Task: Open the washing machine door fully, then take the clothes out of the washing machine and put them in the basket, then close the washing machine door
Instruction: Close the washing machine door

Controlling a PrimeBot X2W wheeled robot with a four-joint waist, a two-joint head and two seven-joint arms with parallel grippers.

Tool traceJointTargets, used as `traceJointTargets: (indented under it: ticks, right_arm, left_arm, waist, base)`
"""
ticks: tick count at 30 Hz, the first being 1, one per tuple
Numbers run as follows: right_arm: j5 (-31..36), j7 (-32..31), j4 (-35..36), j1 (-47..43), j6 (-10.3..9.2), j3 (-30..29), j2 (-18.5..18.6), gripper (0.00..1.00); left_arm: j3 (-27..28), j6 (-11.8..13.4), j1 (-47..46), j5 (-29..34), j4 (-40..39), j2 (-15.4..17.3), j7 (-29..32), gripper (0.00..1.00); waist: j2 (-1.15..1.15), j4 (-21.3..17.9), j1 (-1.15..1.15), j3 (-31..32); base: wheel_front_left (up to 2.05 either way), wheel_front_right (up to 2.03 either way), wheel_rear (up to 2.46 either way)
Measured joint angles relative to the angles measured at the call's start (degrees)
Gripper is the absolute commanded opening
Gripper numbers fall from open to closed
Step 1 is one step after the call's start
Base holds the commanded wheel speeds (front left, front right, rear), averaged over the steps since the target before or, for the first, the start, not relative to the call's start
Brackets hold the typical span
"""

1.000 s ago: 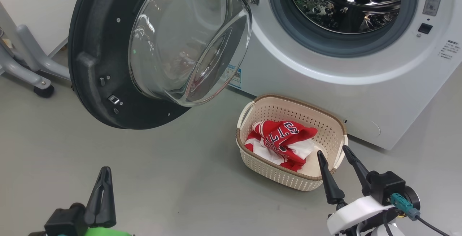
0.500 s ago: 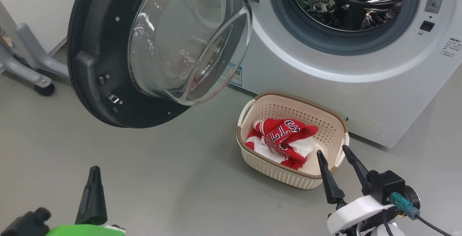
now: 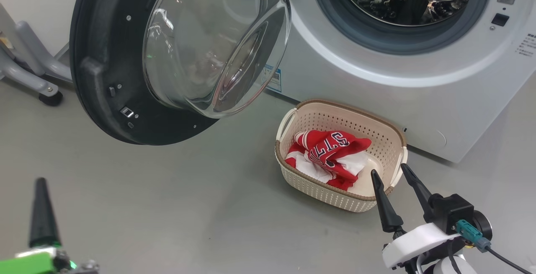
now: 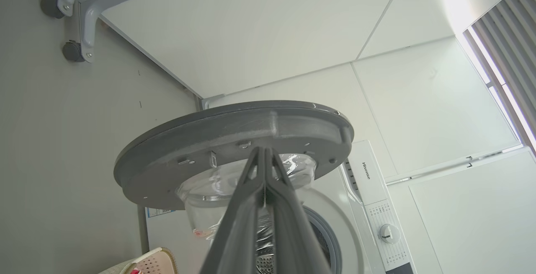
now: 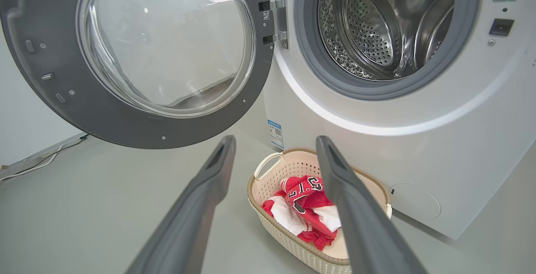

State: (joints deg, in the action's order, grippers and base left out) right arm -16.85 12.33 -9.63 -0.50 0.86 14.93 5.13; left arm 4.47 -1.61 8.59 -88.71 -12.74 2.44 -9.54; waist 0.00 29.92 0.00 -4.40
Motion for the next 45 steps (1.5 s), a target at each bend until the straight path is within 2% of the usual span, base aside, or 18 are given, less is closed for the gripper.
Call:
traceJointTargets:
  ticks: [2, 8, 12, 19, 24, 30, 45]
  right_arm:
    - [0.31, -0.02, 0.41, 0.03, 0.00, -0.01, 0.27, 1.00]
    - [0.89, -0.74, 1.89, 0.78, 0.00, 0.21, 0.73, 1.00]
    - [1.48, -1.23, 2.98, 1.90, 0.01, 0.32, 1.20, 1.00]
    - [2.40, -2.02, 4.55, 3.28, 0.04, 0.66, 2.02, 1.00]
    - [2.45, -2.57, 5.38, 4.05, 0.08, 0.69, 2.43, 1.00]
    - [2.88, -3.49, 6.48, 5.10, 0.26, 0.99, 2.75, 1.00]
    - [2.98, -4.46, 7.51, 7.08, 0.83, 1.42, 3.49, 1.00]
  left_arm:
    - [2.99, -1.08, -1.37, -3.16, 0.00, -0.02, 0.57, 0.00]
    - [10.89, -1.54, -6.00, -6.97, 1.72, 0.93, 2.70, 0.00]
    - [15.64, -0.97, -9.93, -11.10, 5.09, 4.92, 4.71, 0.00]
    - [20.49, 1.97, -15.97, -17.39, 11.69, 11.71, 9.02, 0.00]
    - [20.63, 4.36, -19.65, -19.69, 15.86, 15.52, 12.89, 0.00]
    - [18.44, 6.03, -22.86, -20.63, 19.96, 18.87, 17.29, 0.00]
    - [12.26, 6.94, -28.38, -21.20, 27.51, 21.79, 25.18, 0.00]
  waist:
    - [0.00, -0.11, 0.00, -0.49]
    - [0.00, -0.58, 0.00, -2.17]
    - [0.00, -1.10, 0.00, -3.36]
    - [0.00, -2.57, 0.00, -5.43]
    - [0.00, -3.86, 0.00, -6.85]
    - [0.00, -5.38, 0.00, -8.47]
    - [0.00, -9.57, 0.00, -11.42]
  base:
    - [0.00, 0.00, 0.00]
    - [0.00, 0.00, 0.00]
    - [0.00, 0.00, 0.00]
    - [0.00, 0.00, 0.00]
    - [0.00, 0.00, 0.00]
    - [0.00, 0.00, 0.00]
    - [0.00, 0.00, 0.00]
